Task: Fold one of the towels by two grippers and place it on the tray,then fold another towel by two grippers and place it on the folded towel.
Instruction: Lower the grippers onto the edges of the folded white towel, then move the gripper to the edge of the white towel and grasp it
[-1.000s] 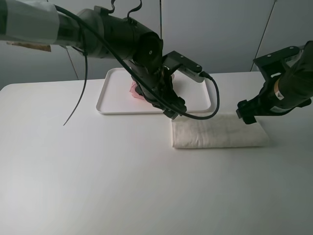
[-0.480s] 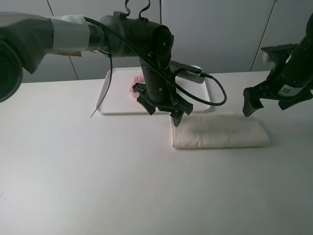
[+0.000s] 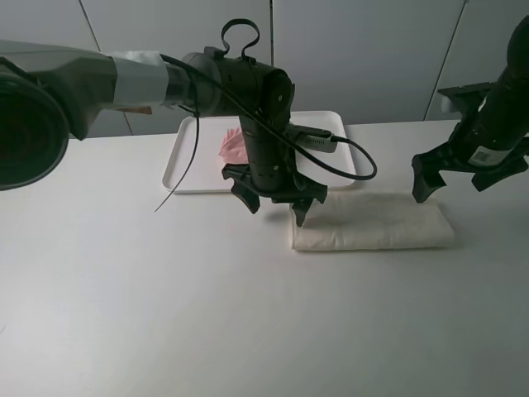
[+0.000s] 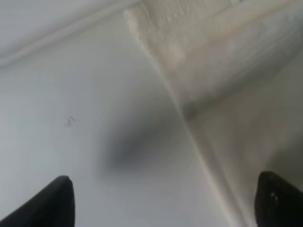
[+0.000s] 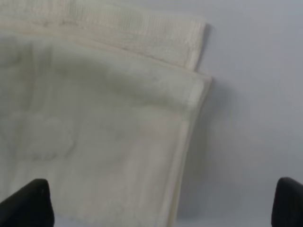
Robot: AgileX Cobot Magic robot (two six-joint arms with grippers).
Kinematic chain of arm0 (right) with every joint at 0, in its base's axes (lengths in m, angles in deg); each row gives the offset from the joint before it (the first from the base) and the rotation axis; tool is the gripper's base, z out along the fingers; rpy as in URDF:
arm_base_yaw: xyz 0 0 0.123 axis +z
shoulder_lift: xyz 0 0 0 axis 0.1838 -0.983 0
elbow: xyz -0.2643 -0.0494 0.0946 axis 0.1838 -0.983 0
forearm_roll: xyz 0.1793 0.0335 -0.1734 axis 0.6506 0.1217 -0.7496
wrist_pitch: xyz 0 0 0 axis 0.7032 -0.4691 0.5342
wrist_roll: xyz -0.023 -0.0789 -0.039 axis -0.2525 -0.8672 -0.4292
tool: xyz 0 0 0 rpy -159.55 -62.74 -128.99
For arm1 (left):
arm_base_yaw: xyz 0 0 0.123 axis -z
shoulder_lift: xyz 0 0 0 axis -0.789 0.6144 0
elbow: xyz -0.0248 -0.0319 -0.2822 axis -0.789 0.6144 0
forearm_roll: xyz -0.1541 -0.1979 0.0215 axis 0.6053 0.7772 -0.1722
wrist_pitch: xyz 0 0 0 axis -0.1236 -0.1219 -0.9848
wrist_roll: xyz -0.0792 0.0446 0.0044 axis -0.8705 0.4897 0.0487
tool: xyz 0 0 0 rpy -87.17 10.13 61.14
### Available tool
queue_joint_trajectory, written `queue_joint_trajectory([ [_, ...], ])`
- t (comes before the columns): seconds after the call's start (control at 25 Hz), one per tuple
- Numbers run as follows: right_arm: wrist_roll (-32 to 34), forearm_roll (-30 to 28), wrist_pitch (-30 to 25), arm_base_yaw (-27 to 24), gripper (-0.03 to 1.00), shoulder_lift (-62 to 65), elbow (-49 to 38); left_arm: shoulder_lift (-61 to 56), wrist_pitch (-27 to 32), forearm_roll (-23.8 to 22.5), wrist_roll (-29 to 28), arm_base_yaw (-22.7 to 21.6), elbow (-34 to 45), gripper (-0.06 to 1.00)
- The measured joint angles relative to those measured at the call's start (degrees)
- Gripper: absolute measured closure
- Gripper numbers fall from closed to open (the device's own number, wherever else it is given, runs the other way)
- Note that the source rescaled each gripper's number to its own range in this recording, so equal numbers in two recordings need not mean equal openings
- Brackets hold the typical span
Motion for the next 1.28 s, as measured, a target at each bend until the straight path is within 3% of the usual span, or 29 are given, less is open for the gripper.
queue_joint_trajectory([
  [0.28, 0.11, -3.49, -5.08, 0.00, -0.03, -2.93, 4.92, 1.87, 0.59, 1.87, -1.72, 0.00, -0.11, -0.04],
  [0.72, 0.11, -4.71, -4.43, -2.43, -0.03, -8.63, 5.55, 2.07, 0.96, 1.99, -1.96, 0.00, -0.32, -0.04],
  [1.08, -3.79, 4.68, -2.23, -4.58, -0.03, -10.00, 5.63, 2.07, 1.07, 1.99, -2.15, 0.00, -0.32, -0.04],
  [1.28, -4.19, 5.68, -1.96, -4.58, -0.03, -12.43, 5.63, 2.07, 1.07, 1.99, -2.04, 0.00, -0.32, -0.04],
])
